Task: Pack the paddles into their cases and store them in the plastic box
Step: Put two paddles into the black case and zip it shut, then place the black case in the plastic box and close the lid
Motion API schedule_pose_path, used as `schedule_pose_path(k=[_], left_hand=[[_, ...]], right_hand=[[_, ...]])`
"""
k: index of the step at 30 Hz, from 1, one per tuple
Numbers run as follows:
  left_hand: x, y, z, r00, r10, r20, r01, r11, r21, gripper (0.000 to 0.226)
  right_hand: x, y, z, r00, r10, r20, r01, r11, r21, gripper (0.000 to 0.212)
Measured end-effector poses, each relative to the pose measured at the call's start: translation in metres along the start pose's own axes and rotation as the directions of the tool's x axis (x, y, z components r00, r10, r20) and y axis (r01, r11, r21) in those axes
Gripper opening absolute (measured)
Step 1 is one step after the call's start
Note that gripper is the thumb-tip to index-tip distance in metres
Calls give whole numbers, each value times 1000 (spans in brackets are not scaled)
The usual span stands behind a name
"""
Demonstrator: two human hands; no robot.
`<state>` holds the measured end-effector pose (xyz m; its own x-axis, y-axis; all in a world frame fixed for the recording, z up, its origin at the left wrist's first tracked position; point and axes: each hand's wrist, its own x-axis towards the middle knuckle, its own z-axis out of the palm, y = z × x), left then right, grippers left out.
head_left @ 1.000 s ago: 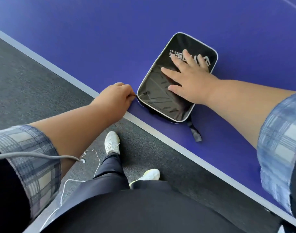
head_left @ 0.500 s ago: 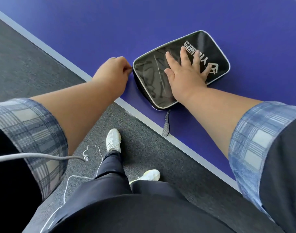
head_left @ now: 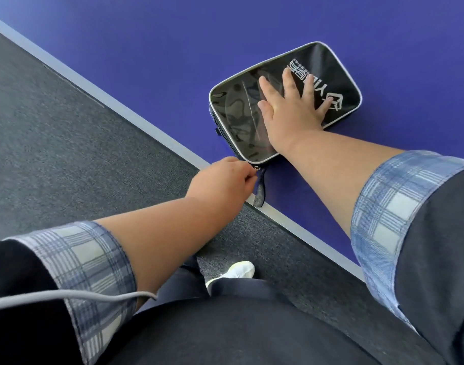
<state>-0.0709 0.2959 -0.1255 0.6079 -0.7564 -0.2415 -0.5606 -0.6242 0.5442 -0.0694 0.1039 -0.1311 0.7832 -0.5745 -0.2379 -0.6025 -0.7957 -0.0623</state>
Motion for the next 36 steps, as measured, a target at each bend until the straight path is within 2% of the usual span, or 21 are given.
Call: schedule_pose_path(k=[7, 9, 12, 14, 15, 17, 18, 19, 20, 22, 24, 25, 26, 28, 30, 31, 33, 34, 36], left_hand=[[10, 25, 7, 994, -101, 32, 101, 995, 18, 26], [10, 28, 6, 990, -99, 102, 94, 994, 50, 22], [11, 29, -7, 968, -79, 238, 58, 994, 96, 29], [12, 28, -24, 965, -70, 254, 54, 996, 68, 33], [13, 27, -34, 973, -58, 225, 48, 998, 49, 30], [21, 22, -55, 992, -53, 111, 53, 999, 2, 24], [28, 18, -65, 997, -70, 39, 71, 997, -23, 22], [38, 14, -74, 995, -92, -23, 91, 995, -44, 23], [49, 10, -82, 991, -121, -58, 118, 992, -48, 32], [74, 5, -94, 971, -237, -16, 237, 971, 5, 60], [97, 3, -98, 922, -374, 104, 366, 927, 86, 75], [106, 0, -97, 897, -410, 167, 400, 912, 92, 75], [113, -4, -95, 883, -417, 214, 410, 909, 80, 77], [123, -14, -95, 890, -380, 251, 381, 923, 48, 83], [134, -22, -95, 914, -310, 262, 331, 943, -37, 78], [138, -23, -95, 917, -278, 285, 327, 934, -143, 72], [145, -17, -95, 909, -234, 344, 368, 839, -401, 63], [148, -12, -95, 905, -211, 369, 381, 785, -488, 61], [152, 1, -94, 898, -152, 413, 388, 715, -581, 58]], right_hand=[[0, 1, -3, 999, -15, 32, 15, 1000, 0, 50], [2, 0, -9, 996, -13, 89, 11, 999, 30, 50], [5, 4, -27, 981, -28, 191, -9, 981, 192, 50], [-3, 15, -38, 989, -32, 143, -31, 908, 418, 47], [-11, 21, -42, 997, 9, 74, -46, 848, 528, 46], [-35, 30, -44, 982, 178, -57, -94, 734, 673, 44], [-48, 31, -44, 956, 285, -69, -146, 667, 731, 45], [-58, 30, -41, 921, 388, -22, -223, 574, 788, 47], [-68, 28, -38, 877, 473, 81, -318, 447, 836, 51], [-83, 16, -33, 765, 527, 371, -489, 99, 867, 63], [-89, 2, -33, 663, 412, 626, -561, -281, 779, 69], [-88, -3, -35, 644, 340, 685, -548, -419, 724, 65], [-84, -7, -37, 636, 285, 717, -530, -514, 674, 53], [-77, -14, -46, 609, 193, 769, -519, -637, 570, 23], [-73, -12, -50, 572, 169, 803, -537, -663, 522, 6], [-72, -11, -50, 558, 182, 809, -530, -672, 517, 5], [-73, -7, -45, 558, 232, 797, -476, -697, 537, 3], [-74, -4, -42, 567, 270, 778, -441, -698, 563, 3], [-77, 1, -42, 570, 322, 756, -381, -712, 590, 18]])
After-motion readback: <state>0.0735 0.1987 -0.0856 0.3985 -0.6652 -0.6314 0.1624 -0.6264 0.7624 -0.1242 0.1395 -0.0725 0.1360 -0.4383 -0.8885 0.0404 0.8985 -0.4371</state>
